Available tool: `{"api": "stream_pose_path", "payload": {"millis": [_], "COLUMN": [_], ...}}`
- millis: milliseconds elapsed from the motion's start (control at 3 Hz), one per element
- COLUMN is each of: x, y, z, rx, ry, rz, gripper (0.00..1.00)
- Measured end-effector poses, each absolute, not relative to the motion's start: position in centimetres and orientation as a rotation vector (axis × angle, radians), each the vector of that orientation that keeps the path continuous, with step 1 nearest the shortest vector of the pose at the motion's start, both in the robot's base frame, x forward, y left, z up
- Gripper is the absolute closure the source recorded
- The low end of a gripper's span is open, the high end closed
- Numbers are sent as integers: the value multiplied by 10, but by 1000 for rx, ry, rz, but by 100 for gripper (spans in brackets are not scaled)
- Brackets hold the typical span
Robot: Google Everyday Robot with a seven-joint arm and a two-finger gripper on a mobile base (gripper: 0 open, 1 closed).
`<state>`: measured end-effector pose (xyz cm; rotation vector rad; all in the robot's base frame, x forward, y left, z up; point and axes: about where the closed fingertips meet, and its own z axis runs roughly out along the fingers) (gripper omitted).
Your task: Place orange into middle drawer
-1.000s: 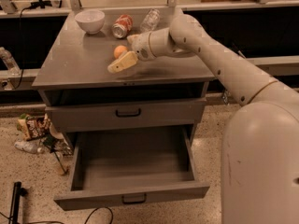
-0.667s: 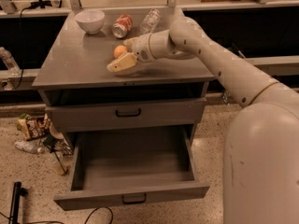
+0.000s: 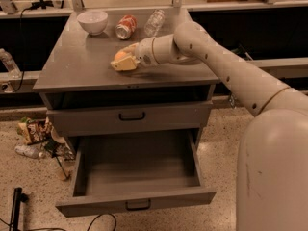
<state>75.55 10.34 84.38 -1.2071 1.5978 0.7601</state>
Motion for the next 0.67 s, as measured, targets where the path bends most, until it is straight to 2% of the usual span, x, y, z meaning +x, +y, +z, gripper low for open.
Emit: {"api": "stream_pose_path", "payload": {"millis": [333,667], "x": [731,669], "y": [97,75], "z": [856,889], "rx": [-1226,-1223], "ry": [1537,1450], "rz": [805,841], "gripper": [88,100]}}
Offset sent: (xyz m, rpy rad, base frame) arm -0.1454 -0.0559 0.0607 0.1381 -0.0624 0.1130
